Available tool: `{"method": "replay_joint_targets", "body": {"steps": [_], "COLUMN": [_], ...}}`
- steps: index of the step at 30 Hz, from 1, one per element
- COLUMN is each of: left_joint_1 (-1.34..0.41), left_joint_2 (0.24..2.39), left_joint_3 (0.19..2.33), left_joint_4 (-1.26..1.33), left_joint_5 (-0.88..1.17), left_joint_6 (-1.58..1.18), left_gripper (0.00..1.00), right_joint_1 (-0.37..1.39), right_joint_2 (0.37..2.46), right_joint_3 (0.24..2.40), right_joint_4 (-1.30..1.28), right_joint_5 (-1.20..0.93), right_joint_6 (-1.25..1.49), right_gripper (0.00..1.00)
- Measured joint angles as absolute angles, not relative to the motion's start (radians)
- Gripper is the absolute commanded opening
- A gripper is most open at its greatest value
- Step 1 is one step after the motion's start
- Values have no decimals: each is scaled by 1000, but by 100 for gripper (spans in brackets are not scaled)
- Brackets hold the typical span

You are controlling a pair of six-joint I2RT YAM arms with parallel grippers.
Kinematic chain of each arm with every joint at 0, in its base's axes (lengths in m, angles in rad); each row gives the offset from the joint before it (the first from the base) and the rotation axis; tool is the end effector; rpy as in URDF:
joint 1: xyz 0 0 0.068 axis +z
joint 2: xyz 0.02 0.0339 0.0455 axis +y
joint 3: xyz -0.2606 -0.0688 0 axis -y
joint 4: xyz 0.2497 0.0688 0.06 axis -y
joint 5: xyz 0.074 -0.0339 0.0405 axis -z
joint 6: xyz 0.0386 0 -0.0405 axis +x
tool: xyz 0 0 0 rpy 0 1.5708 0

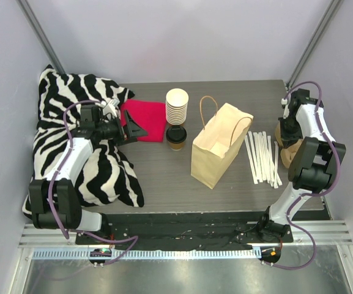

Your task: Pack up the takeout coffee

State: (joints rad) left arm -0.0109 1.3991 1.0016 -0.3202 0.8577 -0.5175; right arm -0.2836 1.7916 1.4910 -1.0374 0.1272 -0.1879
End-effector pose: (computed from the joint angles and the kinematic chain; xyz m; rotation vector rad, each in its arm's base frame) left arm 0.3034 -0.0325 0.2637 -0.1106 2.2828 -1.2532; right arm 0.3435 -0.1052 0.2419 0.1621 2.9292 -0.2618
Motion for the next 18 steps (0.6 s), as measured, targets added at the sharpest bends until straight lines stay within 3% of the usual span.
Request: {"method": "replay_joint_targets", "body": {"steps": [4, 12, 18], "left_joint_1": [10, 26, 27], "left_joint_2": [1399, 1400, 1406], "left_joint_3": [1002, 1001, 1001], "left_joint_4": [-318, -317, -309], "left_joint_5": [861, 861, 865], "left_joint_6": [-517, -519, -524], "left_gripper": [95, 95, 94], "right_joint_1": [-284, -284, -284], "right_joint_2": [1792, 1792, 1803], "right_joint_3": [1496, 1504, 1512], "right_joint_4": [-1040, -1043, -1044], "right_joint_5": [124, 126, 129], "right_joint_6": [-187, -189, -193], "right_gripper": [1, 32, 31]}}
